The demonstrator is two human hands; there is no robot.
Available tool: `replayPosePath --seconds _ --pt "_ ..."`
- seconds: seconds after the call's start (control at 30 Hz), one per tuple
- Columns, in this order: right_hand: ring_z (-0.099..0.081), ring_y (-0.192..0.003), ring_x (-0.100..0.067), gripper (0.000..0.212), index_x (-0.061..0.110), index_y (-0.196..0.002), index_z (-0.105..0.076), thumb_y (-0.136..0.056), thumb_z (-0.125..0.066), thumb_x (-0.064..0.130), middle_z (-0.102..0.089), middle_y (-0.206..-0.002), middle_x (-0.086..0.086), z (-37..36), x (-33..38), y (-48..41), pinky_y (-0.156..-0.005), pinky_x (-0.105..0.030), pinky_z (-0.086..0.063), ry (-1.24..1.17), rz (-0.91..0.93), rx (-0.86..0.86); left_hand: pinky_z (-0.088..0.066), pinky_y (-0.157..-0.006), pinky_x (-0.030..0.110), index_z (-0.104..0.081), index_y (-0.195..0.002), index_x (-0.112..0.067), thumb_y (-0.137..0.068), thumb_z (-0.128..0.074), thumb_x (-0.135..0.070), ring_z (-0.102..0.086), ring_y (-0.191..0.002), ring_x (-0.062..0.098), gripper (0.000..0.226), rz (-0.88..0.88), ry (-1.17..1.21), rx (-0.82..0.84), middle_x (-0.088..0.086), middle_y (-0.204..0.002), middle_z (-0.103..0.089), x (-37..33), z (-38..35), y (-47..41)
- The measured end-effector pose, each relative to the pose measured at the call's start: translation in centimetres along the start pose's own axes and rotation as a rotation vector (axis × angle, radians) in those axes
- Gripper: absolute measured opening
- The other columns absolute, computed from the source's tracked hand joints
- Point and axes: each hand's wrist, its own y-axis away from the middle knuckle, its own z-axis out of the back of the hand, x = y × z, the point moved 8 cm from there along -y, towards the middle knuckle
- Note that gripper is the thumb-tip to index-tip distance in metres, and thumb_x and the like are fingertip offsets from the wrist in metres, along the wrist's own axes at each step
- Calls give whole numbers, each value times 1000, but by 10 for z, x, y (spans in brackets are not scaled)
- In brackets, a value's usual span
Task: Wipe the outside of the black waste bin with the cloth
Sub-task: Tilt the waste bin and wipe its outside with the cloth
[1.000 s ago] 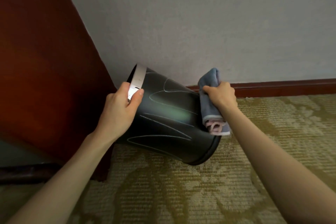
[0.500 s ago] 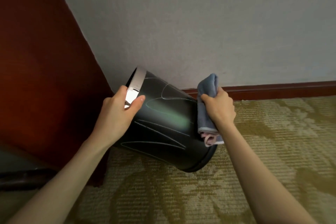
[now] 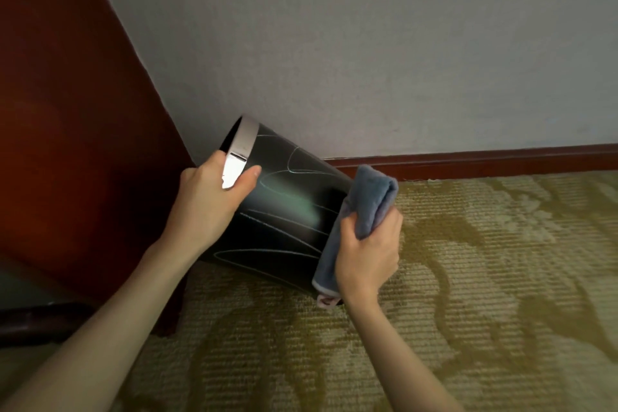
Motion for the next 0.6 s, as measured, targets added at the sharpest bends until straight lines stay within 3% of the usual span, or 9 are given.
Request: replayPosePath --seconds 0.1,0.2,0.4,0.5,0.6 --pt "-56 -78 -28 33 15 -97 -44 -80 -61 37 -52 -95 -5 -3 2 -9 -61 -33 -36 43 16 44 -28 -41 18 -48 -71 -7 -87 -58 -36 -47 -48 8 35 -49 -13 -9 -9 -56 -45 -7 4 5" --pt "-57 -80 -31 37 12 -99 -46 -80 -60 40 -54 -98 -8 -8 7 -23 -62 -33 -35 101 35 94 -35 -40 16 -49 -70 -5 -88 -59 -30 -45 -45 9 32 -51 21 -5 -8 -54 -45 -9 6 9" --pt "-58 -88 -34 35 16 -100 -49 -79 -58 42 -59 -102 -8 -29 17 -63 -70 -37 -40 188 -18 259 -33 -40 23 -49 -70 -1 -85 -62 -31 -42 -40 18 36 -35 54 25 1 -50 -45 -6 9 20" --pt "-55 -84 -31 32 18 -92 -46 -77 -58 44 -54 -90 -6 -42 13 -82 -68 -36 -37 230 -75 354 -36 -42 37 -48 -69 0 -83 -61 -36 -47 -41 30 40 -64 74 34 16 -51 -52 -9 9 26" --pt "-50 -76 -27 35 18 -94 -47 -76 -59 46 -50 -87 -4 -54 5 -96 -66 -36 -37 255 -124 445 -34 -38 32 -49 -69 -2 -81 -52 -48 -48 -38 21 47 -83 134 48 13 -50 -53 -13 9 36"
